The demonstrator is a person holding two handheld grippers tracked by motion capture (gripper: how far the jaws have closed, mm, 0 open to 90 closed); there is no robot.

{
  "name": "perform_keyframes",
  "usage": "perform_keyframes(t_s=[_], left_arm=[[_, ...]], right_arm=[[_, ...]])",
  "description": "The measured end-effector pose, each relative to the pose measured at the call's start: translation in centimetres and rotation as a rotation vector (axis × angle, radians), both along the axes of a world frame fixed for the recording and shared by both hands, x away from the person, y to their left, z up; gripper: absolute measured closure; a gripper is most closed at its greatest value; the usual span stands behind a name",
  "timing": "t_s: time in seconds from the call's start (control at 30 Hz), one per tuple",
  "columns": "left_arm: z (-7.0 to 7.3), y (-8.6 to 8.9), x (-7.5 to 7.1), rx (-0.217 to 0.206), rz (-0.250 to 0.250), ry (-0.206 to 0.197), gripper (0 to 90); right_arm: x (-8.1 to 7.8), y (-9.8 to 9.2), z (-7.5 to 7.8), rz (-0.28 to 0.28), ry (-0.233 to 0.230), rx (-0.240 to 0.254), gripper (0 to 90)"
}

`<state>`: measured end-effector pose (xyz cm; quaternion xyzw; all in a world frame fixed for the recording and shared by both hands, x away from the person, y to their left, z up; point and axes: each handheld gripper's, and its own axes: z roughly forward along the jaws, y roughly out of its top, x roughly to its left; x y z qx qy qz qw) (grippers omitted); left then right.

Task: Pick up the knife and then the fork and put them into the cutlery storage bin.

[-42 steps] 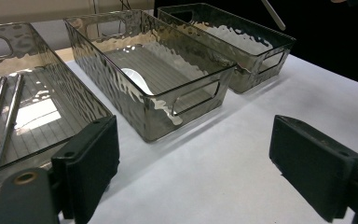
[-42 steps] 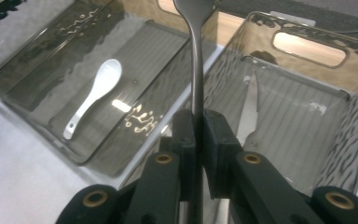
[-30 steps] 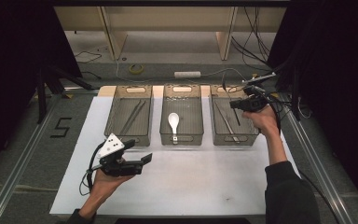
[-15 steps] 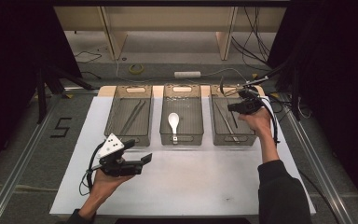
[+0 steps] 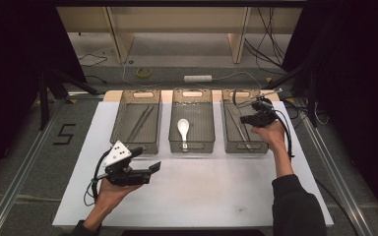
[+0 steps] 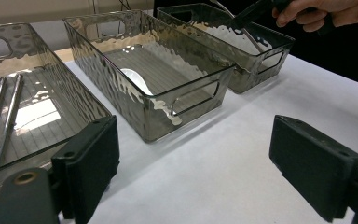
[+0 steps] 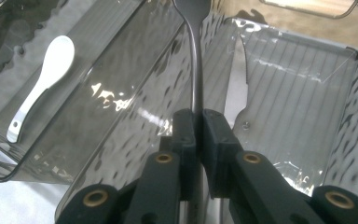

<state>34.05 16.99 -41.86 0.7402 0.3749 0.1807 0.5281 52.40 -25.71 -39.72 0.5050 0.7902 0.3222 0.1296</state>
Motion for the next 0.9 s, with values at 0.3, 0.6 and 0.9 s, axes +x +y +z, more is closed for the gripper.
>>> perform_keyframes(t_s=[0.3, 0.6, 0.9], left_arm=[[0.0, 0.0, 0.0, -0.001, 0.0, 0.0, 15.4], [0.0, 0.0, 0.0, -0.003, 0.001, 0.0, 15.4], [0.0, 0.0, 0.0, -0.001, 0.0, 0.0, 15.4]], right_arm=[[0.0, 0.6, -0.5, 0.004, 0.007, -0.027, 84.6], [0.0, 0.9, -1.6, 0.001, 0.04, -0.06, 84.4], [0.1, 1.2, -2.4, 0.007, 0.089, -0.072, 76.5]])
